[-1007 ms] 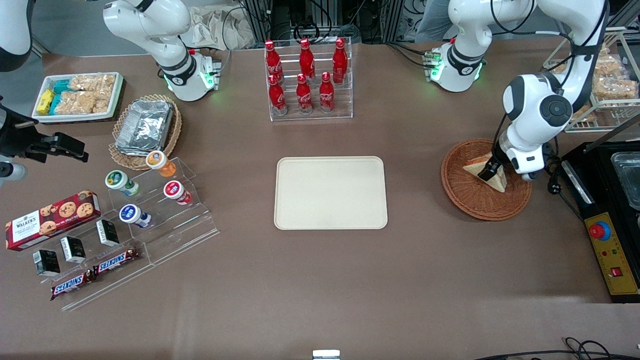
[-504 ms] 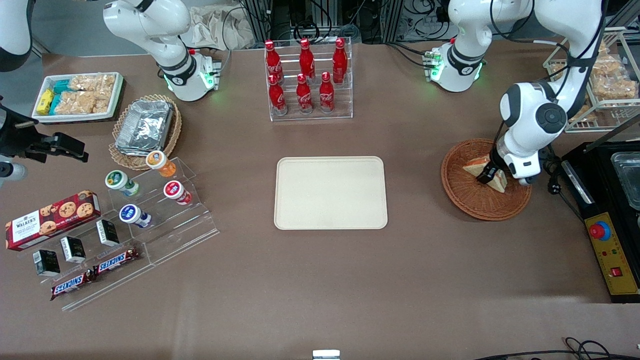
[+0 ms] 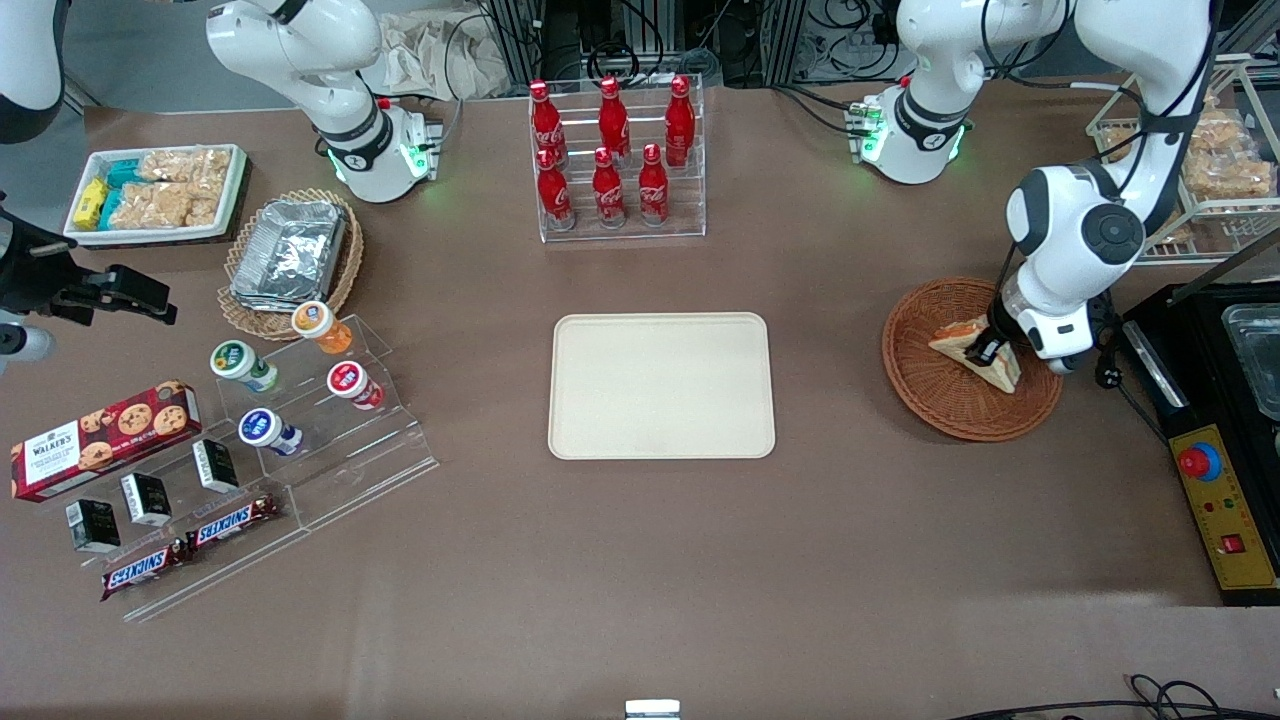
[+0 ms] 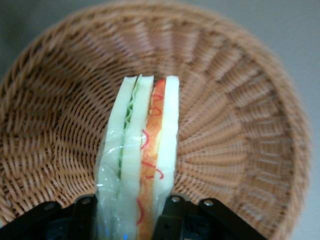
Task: Place sandwich from basket to tray
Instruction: 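Lift the sandwich up out of the basket with the left gripper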
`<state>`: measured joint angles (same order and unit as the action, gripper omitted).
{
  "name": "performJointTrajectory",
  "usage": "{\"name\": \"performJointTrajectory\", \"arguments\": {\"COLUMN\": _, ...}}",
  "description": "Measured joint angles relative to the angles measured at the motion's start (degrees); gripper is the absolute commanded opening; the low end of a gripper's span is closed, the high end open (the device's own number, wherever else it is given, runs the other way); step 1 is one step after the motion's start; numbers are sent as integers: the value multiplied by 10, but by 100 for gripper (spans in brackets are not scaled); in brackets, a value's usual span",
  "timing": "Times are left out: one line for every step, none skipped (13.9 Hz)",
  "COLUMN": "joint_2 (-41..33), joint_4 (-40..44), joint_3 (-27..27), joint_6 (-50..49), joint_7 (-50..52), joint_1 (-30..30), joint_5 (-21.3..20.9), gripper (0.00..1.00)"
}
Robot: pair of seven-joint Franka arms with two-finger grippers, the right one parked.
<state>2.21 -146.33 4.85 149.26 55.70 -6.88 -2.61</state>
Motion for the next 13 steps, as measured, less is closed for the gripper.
{"name": "performJointTrajectory", "arguments": {"joint_2": -22, "joint_4": 10, "joint_3": 2, "joint_6": -36, "joint_7": -10, "joint_1": 0, "joint_5": -1, "gripper": 0}}
{"name": "performJointTrajectory", "arguments": {"joint_2": -49, "joint_4": 24, "joint_3": 5, "joint_6": -86, "joint_7": -23, "joint_1": 1, "joint_5": -1, "gripper": 0}}
{"name": "performJointTrajectory", "arguments": {"joint_2": -77, "joint_4": 42, "joint_3": 7, "joint_6": -141, "joint_7": -39, "joint_1": 1, "joint_5": -1, "gripper": 0}}
{"name": "performJointTrajectory", "arguments": {"joint_2": -103, "joint_4": 64, "joint_3": 9, "joint_6": -194, "joint_7": -57, "joint_1": 4, "joint_5": 0, "gripper": 0}}
{"name": "performJointTrajectory", "arguments": {"joint_2": -124, "joint_4": 93, "joint_3": 9, "joint_6": -247, "joint_7": -75, "joint_1": 11, "joint_5": 6, "gripper": 0}}
{"name": "performJointTrajectory", "arguments": {"joint_2": -137, "joint_4": 132, "joint_3": 10, "joint_6": -300, "joint_7": -93, "joint_1": 21, "joint_5": 20, "gripper": 0}}
{"name": "performJointTrajectory", "arguments": {"joint_2": -144, "joint_4": 179, "joint_3": 10, "joint_6": -356, "joint_7": -111, "joint_1": 32, "joint_5": 35, "gripper": 0}}
{"name": "performJointTrajectory", "arguments": {"joint_2": -143, "joint_4": 230, "joint_3": 11, "joint_6": -412, "joint_7": -131, "joint_1": 42, "joint_5": 44, "gripper": 0}}
{"name": "performJointTrajectory", "arguments": {"joint_2": -140, "joint_4": 278, "joint_3": 12, "joint_6": -461, "joint_7": -153, "joint_1": 51, "joint_5": 50, "gripper": 0}}
{"name": "performJointTrajectory", "arguments": {"joint_2": -135, "joint_4": 319, "joint_3": 12, "joint_6": -503, "joint_7": -178, "joint_1": 60, "joint_5": 53, "gripper": 0}}
{"name": "performJointTrajectory", "arguments": {"joint_2": -130, "joint_4": 348, "joint_3": 13, "joint_6": -532, "joint_7": -202, "joint_1": 73, "joint_5": 55, "gripper": 0}}
{"name": "performJointTrajectory", "arguments": {"joint_2": -125, "joint_4": 367, "joint_3": 13, "joint_6": -544, "joint_7": -219, "joint_1": 92, "joint_5": 55, "gripper": 0}}
{"name": "performJointTrajectory", "arguments": {"joint_2": -120, "joint_4": 378, "joint_3": 16, "joint_6": -546, "joint_7": -226, "joint_1": 117, "joint_5": 55, "gripper": 0}}
